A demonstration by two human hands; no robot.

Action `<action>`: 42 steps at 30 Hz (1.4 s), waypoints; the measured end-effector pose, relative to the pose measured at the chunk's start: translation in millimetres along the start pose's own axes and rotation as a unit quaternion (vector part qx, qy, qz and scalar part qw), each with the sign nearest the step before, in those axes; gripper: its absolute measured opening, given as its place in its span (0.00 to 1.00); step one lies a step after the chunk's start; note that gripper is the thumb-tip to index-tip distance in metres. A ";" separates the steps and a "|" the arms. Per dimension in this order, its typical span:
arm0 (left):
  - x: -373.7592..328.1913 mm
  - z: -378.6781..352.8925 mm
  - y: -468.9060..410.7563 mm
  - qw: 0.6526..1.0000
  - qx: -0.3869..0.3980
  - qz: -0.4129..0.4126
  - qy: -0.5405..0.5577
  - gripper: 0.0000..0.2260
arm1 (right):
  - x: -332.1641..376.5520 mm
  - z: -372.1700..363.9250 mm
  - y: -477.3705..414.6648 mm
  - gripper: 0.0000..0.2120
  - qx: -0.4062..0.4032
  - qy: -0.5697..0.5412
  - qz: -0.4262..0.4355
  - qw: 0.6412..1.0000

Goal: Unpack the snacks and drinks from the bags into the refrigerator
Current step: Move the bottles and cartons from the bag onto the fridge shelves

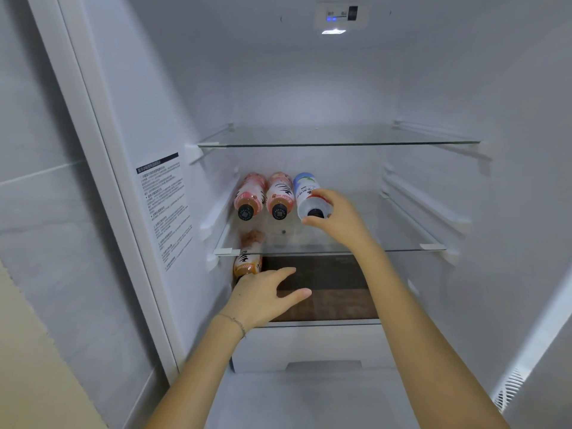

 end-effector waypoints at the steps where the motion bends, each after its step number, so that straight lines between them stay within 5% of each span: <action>1: -1.0 0.2 -2.4 1.000 -0.001 -0.002 -0.002 0.30 | -1.6 -0.9 -4.1 0.30 0.002 0.002 0.001 1.000; 19: -11.4 -1.7 -0.8 0.989 -0.093 0.003 -0.116 0.33 | -1.3 -5.9 -25.0 0.30 0.016 0.025 -0.004 1.000; 26: -4.3 -2.6 17.3 0.983 -0.121 -0.007 -0.141 0.43 | 7.8 -12.5 -3.1 0.38 -0.015 0.063 -0.016 0.998; 32: 1.7 -11.1 34.0 0.978 -0.109 -0.017 -0.177 0.43 | 34.4 -5.6 60.2 0.30 -0.091 0.112 -0.022 0.989; 42: -55.1 -27.2 66.9 0.974 -0.077 -0.137 -0.163 0.44 | 58.4 10.6 227.5 0.31 -0.108 0.165 -0.097 0.975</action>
Point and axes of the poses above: each hand's wrist, its own y-axis away from the middle knuckle, its own z-axis out of the back of the hand, x = y × z, the point moved 3 cm from there along -y, towards the middle knuckle, and after that the axes turned 9 degrees about x, right-handed, at the moved point
